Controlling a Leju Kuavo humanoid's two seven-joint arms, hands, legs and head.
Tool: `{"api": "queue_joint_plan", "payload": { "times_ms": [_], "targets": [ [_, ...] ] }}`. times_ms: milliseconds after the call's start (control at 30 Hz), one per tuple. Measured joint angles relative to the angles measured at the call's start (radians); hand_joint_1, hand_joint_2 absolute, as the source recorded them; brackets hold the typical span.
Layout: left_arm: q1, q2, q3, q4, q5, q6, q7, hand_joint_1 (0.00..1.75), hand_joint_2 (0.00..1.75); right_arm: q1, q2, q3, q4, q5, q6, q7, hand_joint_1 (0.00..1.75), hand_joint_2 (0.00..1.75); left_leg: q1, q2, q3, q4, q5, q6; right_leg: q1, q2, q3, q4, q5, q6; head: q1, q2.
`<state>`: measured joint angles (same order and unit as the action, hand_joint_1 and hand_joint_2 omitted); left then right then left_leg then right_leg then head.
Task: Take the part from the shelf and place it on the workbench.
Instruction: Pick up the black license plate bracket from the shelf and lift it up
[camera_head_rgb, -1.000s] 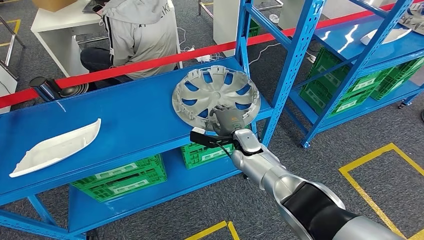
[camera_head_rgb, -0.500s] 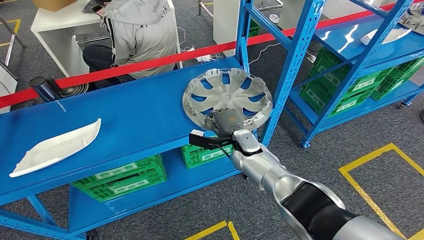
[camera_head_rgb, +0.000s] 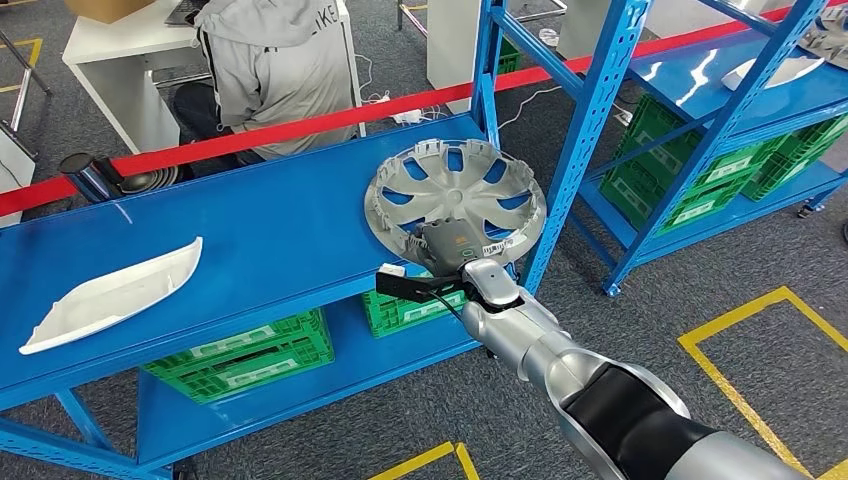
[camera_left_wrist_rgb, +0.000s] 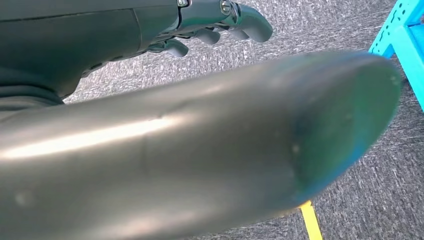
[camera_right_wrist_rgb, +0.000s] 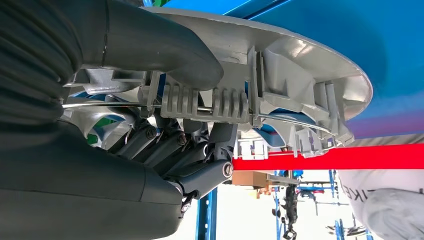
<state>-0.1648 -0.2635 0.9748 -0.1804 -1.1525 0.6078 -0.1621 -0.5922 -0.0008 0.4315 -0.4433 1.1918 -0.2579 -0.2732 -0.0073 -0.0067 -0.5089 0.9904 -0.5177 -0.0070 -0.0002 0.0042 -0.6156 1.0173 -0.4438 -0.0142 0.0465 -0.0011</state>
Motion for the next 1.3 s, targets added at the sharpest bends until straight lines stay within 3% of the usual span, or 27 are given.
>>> {"api": "queue_joint_plan", "payload": {
  "times_ms": [67,333,567,667,933,1300],
  "targets": [
    [0.000,0.000,-0.003,0.000,0.000,0.007,0.001,0.00,1.75,0.000,0.000,0.000,0.000,0.001,0.000,0.000,1.67,1.75,0.000,0.000,0.000,0.000,0.000,0.000,0.000,0.000,0.000,0.000,0.000,0.000,0.000,0.000],
    [-0.004,0.005,-0.013,-0.001,-0.014,0.062,-0.017,0.00,1.75,0.000,0.004,0.000,0.000,0.003,-0.037,-0.021,1.66,1.75,0.000,0.000,0.000,0.000,0.000,0.000,0.000,0.000,0.000,0.000,0.000,0.000,0.000,0.000],
    [-0.006,0.007,-0.035,0.000,-0.039,0.018,0.030,0.00,1.75,0.011,0.023,-0.043,-0.050,-0.138,-0.068,-0.156,1.66,1.75,0.000,0.000,0.000,0.000,0.000,0.000,0.000,0.001,0.000,0.000,0.000,0.000,0.000,0.000],
    [0.003,0.008,-0.039,0.000,-0.040,-0.003,0.033,0.00,1.75,0.052,0.029,-0.078,-0.157,-0.257,-0.050,-0.228,1.66,1.75,0.000,0.000,0.000,0.000,0.000,0.000,0.000,0.000,-0.001,0.000,0.000,0.000,0.000,0.000],
    [0.026,0.015,-0.042,0.000,-0.003,-0.042,0.020,0.00,1.75,0.228,0.030,-0.144,-0.594,-0.495,-0.021,-0.317,1.66,1.75,0.000,-0.001,-0.002,0.000,-0.001,0.000,0.000,0.000,-0.002,0.000,-0.001,0.001,0.000,0.000],
    [0.049,0.022,-0.038,0.000,0.021,-0.039,0.010,0.00,1.75,0.346,0.026,-0.146,-1.018,-0.618,-0.020,-0.373,1.66,1.75,0.000,0.000,-0.002,0.000,-0.001,0.000,0.000,0.000,-0.002,0.000,-0.001,0.001,0.000,0.000]
  ]
}}
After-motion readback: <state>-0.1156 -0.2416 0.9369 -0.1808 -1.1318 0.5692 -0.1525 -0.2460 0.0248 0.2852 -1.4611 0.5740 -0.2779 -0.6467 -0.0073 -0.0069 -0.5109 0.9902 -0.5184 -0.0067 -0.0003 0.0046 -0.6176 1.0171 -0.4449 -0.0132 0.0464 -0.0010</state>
